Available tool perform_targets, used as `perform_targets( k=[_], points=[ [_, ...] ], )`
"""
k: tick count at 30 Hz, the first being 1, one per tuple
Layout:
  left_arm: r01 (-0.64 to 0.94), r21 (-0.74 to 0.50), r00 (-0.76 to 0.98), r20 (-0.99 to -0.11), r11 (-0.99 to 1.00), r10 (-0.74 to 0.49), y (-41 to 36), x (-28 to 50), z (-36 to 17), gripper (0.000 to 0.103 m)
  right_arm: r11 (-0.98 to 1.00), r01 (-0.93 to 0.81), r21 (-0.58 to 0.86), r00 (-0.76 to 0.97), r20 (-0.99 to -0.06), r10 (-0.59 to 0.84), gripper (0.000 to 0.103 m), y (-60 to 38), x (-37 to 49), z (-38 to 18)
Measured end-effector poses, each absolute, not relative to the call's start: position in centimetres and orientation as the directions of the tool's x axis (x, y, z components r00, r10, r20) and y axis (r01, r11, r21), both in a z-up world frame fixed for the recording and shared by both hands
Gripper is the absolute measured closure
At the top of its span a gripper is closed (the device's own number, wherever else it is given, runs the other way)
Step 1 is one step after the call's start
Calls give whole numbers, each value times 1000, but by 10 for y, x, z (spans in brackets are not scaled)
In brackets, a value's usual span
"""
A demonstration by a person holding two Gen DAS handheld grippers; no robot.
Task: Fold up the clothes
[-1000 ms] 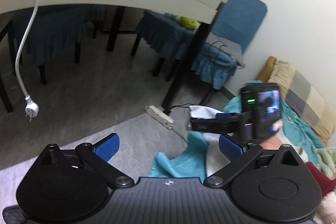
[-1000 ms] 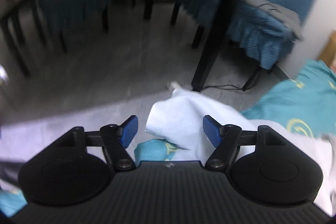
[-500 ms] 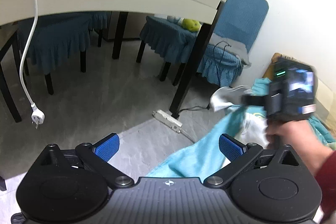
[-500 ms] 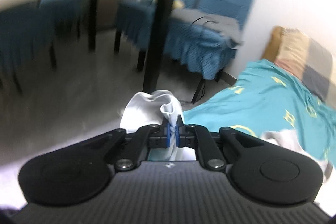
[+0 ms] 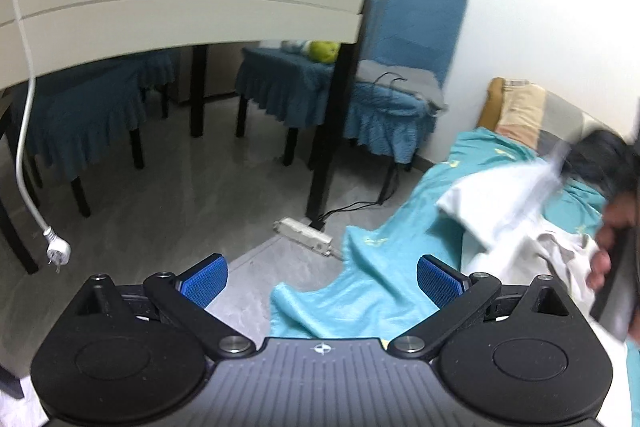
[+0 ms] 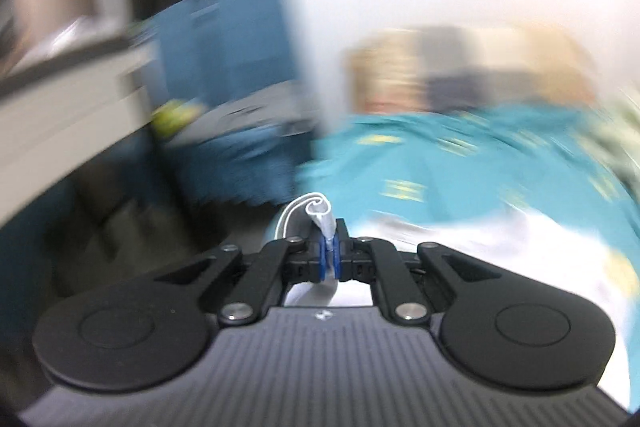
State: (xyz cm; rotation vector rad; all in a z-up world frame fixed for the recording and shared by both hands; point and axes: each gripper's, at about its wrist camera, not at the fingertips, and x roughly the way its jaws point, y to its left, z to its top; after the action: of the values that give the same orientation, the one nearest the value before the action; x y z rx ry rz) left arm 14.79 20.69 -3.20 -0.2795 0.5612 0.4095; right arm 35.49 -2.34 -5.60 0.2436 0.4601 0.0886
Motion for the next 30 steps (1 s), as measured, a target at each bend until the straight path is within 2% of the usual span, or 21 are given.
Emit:
perform_targets(
  k=[4, 7, 10, 11, 12, 14, 22, 30],
  points=[
    [-378, -142, 791, -563, 915, 240, 192, 151, -36, 1, 946, 156, 286, 840, -543, 26, 96, -85, 335, -111],
    [-320, -130, 810, -551, 938, 200, 177, 151, -38, 1, 914, 206, 349, 786, -615, 58, 94, -113, 325, -147],
    [-270, -115, 824, -540, 956, 168, 162, 152, -41, 1, 902, 167, 399, 776, -617, 130, 86, -125, 312, -150],
    [-257, -111, 828, -537, 960, 159, 158, 153, -41, 1, 910, 141, 389, 777, -614, 142, 72, -123, 308, -147],
    [-245, -106, 831, -534, 964, 153, 154, 153, -42, 1, 918, 116, 379, 779, -608, 153, 51, -122, 303, -142],
    [-231, -93, 834, -531, 969, 148, 146, 153, -43, 1, 929, 65, 365, 793, -584, 174, 37, -120, 285, -126],
    [-147, -64, 845, -526, 987, 92, 126, 150, -44, 1, 964, -71, 257, 826, -527, 202, 36, -133, 168, -54],
    [-58, -42, 865, -501, 997, 29, 113, 119, -34, 1, 951, -103, 291, 864, -447, 230, 36, -140, 57, -15]
  ],
)
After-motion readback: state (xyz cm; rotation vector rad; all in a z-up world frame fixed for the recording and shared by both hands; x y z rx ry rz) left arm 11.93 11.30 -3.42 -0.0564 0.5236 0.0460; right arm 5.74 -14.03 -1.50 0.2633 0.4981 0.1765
